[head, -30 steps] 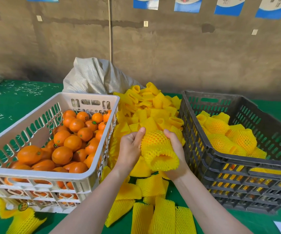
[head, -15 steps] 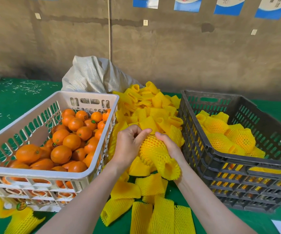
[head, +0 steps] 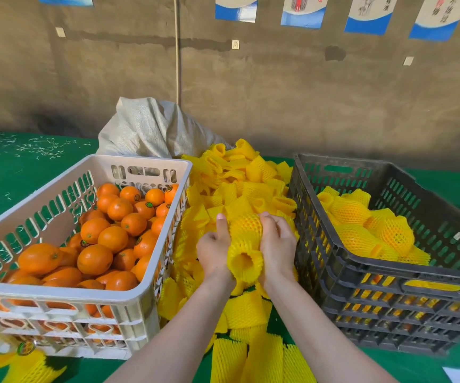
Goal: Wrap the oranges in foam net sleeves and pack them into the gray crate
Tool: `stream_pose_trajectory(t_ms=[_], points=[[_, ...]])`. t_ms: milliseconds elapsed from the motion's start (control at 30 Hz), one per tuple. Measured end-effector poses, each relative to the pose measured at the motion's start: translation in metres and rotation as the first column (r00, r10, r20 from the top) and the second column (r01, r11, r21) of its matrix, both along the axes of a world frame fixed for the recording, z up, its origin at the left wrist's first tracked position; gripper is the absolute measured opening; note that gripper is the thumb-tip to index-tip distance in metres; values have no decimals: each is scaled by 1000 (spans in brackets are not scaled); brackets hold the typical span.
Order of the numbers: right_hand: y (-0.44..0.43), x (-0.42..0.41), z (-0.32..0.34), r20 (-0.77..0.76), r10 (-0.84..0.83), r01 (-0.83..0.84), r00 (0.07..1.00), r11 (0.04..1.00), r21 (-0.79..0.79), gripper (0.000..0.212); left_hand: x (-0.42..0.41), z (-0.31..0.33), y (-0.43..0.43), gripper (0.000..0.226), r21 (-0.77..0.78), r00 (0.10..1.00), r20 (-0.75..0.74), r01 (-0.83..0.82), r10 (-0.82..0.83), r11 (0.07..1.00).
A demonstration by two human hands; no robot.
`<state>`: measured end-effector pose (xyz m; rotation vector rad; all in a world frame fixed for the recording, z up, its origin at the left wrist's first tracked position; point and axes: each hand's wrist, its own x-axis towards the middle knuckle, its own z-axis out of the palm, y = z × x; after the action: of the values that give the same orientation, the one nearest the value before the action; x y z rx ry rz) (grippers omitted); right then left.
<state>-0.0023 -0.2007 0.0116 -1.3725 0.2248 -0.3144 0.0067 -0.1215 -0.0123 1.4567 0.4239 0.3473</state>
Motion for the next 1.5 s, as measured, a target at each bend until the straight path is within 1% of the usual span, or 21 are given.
stream_pose_trajectory(t_ms=[67, 133, 200, 267, 333, 400, 467, 533, 667, 733, 833, 900, 967, 1033, 1067, 1133, 1233, 1300, 1333, 1400, 1500], points=[[3, -2, 0, 25, -24, 24, 999, 1000, 9, 18, 2, 0, -3, 52, -204, 1000, -14, -11, 8, 979], [2, -2, 3, -17, 3, -2, 1000, 999, 53, 19, 2, 1, -4, 48, -346, 999, 30, 23, -14, 938], [0, -3, 5, -104, 66, -45, 992, 980, 191, 15, 2, 2, -2, 41, -431, 994, 82, 100, -72, 897], [-3, -3, 8, -196, 146, -70, 970, 935, 347, 7, 3, 2, 2, 41, -381, 984, 127, 163, -123, 910], [-6, -1, 10, -252, 189, -79, 949, 917, 391, 10, 3, 2, 7, 49, -269, 974, 160, 197, -158, 943], [-8, 2, 12, -278, 212, -91, 937, 915, 392, 14, 3, 2, 10, 54, -216, 963, 177, 242, -205, 946], [-9, 2, 14, -304, 228, -103, 925, 921, 376, 16, 3, 1, 14, 54, -219, 945, 187, 307, -269, 926], [-9, 1, 16, -318, 237, -121, 918, 931, 346, 14, 4, 3, 17, 44, -238, 931, 184, 353, -315, 905], [-8, 1, 20, -311, 229, -139, 922, 948, 285, 17, 3, 8, 20, 38, -279, 922, 137, 387, -363, 879], [-5, 0, 21, -319, 219, -131, 922, 952, 275, 21, 2, 13, 20, 36, -317, 926, 71, 374, -372, 871], [-3, 0, 19, -357, 208, -113, 911, 957, 268, 24, 2, 20, 19, 29, -418, 920, -80, 318, -383, 851], [-5, -1, 19, -345, 207, -127, 915, 962, 242, 22, 0, 24, 18, 35, -496, 893, -148, 304, -425, 813], [-7, 0, 14, -255, 146, -124, 956, 987, 103, 26, -2, 26, 16, 45, -586, 862, -164, 307, -480, 750], [-10, -1, 8, -81, 39, -50, 996, 990, -135, 40, -4, 24, 15, 59, -632, 853, -168, 292, -495, 718], [-11, -3, 5, 14, 5, -2, 1000, 973, -231, 46, -3, 23, 15, 61, -642, 861, -156, 285, -485, 712], [-12, -8, 2, 130, 4, 38, 992, 946, -322, 49, -4, 23, 15, 57, -620, 893, -131, 264, -430, 738], [-12, -13, 0, 172, 77, -17, 982, 946, -323, 48, -3, 24, 20, 53, -472, 915, -140, 274, -378, 838], [-14, -13, 2, 155, 117, -53, 981, 930, -364, 51, -1, 24, 23, 46, -383, 917, -153, 287, -367, 878], [-15, -10, 3, 133, 134, -78, 982, 930, -360, 54, -1, 26, 23, 38, -375, 912, -158, 298, -378, 878], [-18, -7, 7, 77, 170, -145, 982, 954, -261, 54, -3, 29, 21, 22, -409, 898, -148, 325, -414, 853], [-18, -4, 10, 36, 237, -230, 971, 963, -141, 41, -5, 29, 20, 21, -465, 889, -72, 371, -452, 804]])
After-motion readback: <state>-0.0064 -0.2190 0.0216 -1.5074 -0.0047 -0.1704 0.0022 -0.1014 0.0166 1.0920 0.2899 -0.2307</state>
